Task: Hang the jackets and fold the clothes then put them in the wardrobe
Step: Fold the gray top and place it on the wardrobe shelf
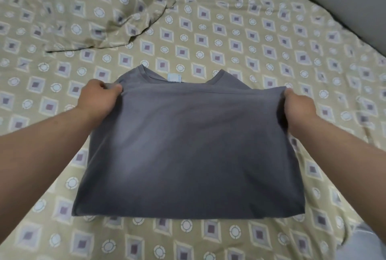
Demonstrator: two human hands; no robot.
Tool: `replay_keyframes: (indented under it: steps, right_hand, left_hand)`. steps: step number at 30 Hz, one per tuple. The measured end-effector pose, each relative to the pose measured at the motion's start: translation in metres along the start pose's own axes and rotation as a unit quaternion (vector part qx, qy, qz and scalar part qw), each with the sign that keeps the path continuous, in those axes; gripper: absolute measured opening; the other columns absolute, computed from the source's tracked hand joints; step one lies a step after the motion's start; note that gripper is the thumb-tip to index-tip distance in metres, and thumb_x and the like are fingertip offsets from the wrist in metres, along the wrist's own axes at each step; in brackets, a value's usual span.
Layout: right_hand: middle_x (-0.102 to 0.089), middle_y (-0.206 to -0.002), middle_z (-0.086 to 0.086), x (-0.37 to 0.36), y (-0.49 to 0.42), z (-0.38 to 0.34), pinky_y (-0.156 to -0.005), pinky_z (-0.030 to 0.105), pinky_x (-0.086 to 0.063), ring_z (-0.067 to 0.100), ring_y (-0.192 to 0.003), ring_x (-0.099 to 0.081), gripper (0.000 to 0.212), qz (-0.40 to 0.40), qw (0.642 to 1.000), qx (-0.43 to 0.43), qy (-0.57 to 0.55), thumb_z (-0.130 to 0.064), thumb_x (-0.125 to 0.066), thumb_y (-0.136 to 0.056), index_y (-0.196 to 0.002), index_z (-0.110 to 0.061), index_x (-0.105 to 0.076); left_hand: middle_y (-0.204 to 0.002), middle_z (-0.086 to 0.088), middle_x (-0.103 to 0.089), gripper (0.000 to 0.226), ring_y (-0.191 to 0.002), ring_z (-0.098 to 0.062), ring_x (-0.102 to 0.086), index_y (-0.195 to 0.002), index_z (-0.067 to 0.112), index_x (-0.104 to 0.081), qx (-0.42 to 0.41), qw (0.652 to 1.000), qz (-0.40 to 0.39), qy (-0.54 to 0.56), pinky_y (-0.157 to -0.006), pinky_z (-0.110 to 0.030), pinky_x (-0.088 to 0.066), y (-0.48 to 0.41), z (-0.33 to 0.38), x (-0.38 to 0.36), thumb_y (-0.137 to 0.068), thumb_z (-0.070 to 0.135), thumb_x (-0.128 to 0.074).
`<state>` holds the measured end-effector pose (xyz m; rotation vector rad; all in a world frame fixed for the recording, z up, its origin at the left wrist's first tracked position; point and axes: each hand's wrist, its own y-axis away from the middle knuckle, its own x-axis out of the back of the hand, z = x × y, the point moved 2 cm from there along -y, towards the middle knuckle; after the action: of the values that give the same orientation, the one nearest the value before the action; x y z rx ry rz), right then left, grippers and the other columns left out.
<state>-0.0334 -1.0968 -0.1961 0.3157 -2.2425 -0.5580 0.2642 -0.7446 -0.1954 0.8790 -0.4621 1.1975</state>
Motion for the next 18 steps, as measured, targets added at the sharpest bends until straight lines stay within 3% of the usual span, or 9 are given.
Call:
replay_keyframes:
  steps: [2, 4, 6, 8, 9, 12, 14, 16, 18]
  right_hand:
    - [-0.061, -0.088, 0.01, -0.001, 0.009, 0.01, -0.073, 0.039, -0.046, 0.031, -0.079, -0.056, 0.038, -0.03, 0.999, 0.009, 0.034, -0.043, -0.053, -0.087, -0.09, -0.005, -0.06]
    - [-0.061, -0.082, 0.011, 0.001, 0.012, 0.021, -0.066, 0.035, -0.042, 0.029, -0.073, -0.055, 0.027, -0.039, 0.998, 0.032, 0.039, -0.03, -0.055, -0.085, -0.085, -0.004, -0.062]
    - [-0.057, -0.078, 0.01, 0.002, 0.012, 0.024, -0.065, 0.035, -0.041, 0.029, -0.072, -0.052, 0.02, -0.025, 0.997, 0.055, 0.04, -0.024, -0.053, -0.089, -0.083, -0.006, -0.059]
    - [-0.054, -0.074, 0.007, 0.003, 0.008, 0.016, -0.067, 0.035, -0.042, 0.029, -0.074, -0.051, 0.02, -0.005, 0.996, 0.078, 0.041, -0.024, -0.053, -0.092, -0.078, -0.011, -0.054]
    - [-0.053, -0.074, 0.006, 0.003, 0.003, 0.008, -0.069, 0.036, -0.044, 0.029, -0.076, -0.052, 0.02, 0.008, 0.994, 0.099, 0.05, -0.024, -0.052, -0.094, -0.077, -0.012, -0.053]
    - [-0.054, -0.083, 0.008, 0.001, -0.011, -0.022, -0.075, 0.033, -0.038, 0.028, -0.083, -0.052, 0.019, 0.07, 0.98, 0.172, 0.074, -0.024, -0.048, -0.098, -0.086, -0.011, -0.054]
    - [-0.059, -0.093, 0.011, -0.008, -0.017, -0.036, -0.079, 0.034, -0.037, 0.031, -0.094, -0.055, 0.02, 0.073, 0.975, 0.189, 0.092, -0.025, -0.044, -0.1, -0.098, -0.008, -0.056]
    - [-0.055, -0.125, 0.021, -0.021, -0.013, -0.038, -0.094, 0.043, -0.039, 0.04, -0.118, -0.051, 0.036, 0.062, 0.966, 0.165, 0.188, -0.031, -0.043, -0.102, -0.124, -0.004, -0.052]
    - [-0.039, -0.144, 0.027, -0.032, 0.009, -0.026, -0.108, 0.051, -0.032, 0.045, -0.132, -0.039, 0.057, 0.078, 0.922, 0.216, 0.312, -0.039, -0.044, -0.1, -0.142, -0.002, -0.038]
  left_hand:
    - [-0.086, -0.007, -0.056, 0.039, -0.077, -0.027, -0.053, -0.091, 0.008, -0.059, 0.047, 0.996, 0.004, 0.07, -0.065, -0.034, -0.041, -0.001, -0.002, 0.004, -0.085, 0.045, -0.067]
    - [-0.103, -0.007, -0.059, 0.043, -0.093, -0.028, -0.056, -0.112, 0.006, -0.06, 0.118, 0.985, 0.004, 0.122, -0.077, -0.036, -0.046, -0.007, -0.008, 0.008, -0.083, 0.035, -0.073]
    - [-0.114, -0.009, -0.06, 0.043, -0.1, -0.029, -0.057, -0.124, 0.002, -0.058, 0.158, 0.98, -0.045, 0.116, -0.083, -0.037, -0.046, -0.01, -0.011, 0.011, -0.087, 0.02, -0.072]
    - [-0.115, -0.016, -0.061, 0.034, -0.101, -0.031, -0.058, -0.123, -0.002, -0.058, 0.121, 0.989, -0.048, 0.07, -0.083, -0.038, -0.046, -0.02, -0.01, 0.016, -0.093, 0.014, -0.062]
    - [-0.114, -0.02, -0.06, 0.032, -0.102, -0.034, -0.058, -0.121, -0.003, -0.058, 0.077, 0.996, -0.009, 0.037, -0.082, -0.038, -0.044, -0.026, -0.006, 0.023, -0.094, 0.014, -0.057]
    - [-0.117, -0.028, -0.058, 0.031, -0.108, -0.041, -0.057, -0.115, -0.004, -0.055, -0.038, 0.992, 0.115, -0.027, -0.081, -0.039, -0.039, -0.043, 0.012, 0.044, -0.095, 0.019, -0.045]
    - [-0.123, -0.027, -0.057, 0.029, -0.113, -0.041, -0.055, -0.115, 0.001, -0.053, -0.051, 0.988, 0.142, -0.041, -0.086, -0.04, -0.04, -0.052, 0.017, 0.046, -0.096, 0.023, -0.047]
    - [-0.136, -0.023, -0.05, 0.04, -0.125, -0.04, -0.049, -0.126, 0.005, -0.049, -0.04, 0.984, 0.159, -0.065, -0.1, -0.044, -0.039, -0.048, 0.016, 0.039, -0.095, 0.03, -0.054]
    - [-0.146, -0.024, -0.039, 0.06, -0.134, -0.043, -0.039, -0.14, 0.004, -0.04, -0.13, 0.973, 0.149, -0.118, -0.11, -0.049, -0.033, -0.019, 0.014, 0.026, -0.093, 0.039, -0.054]
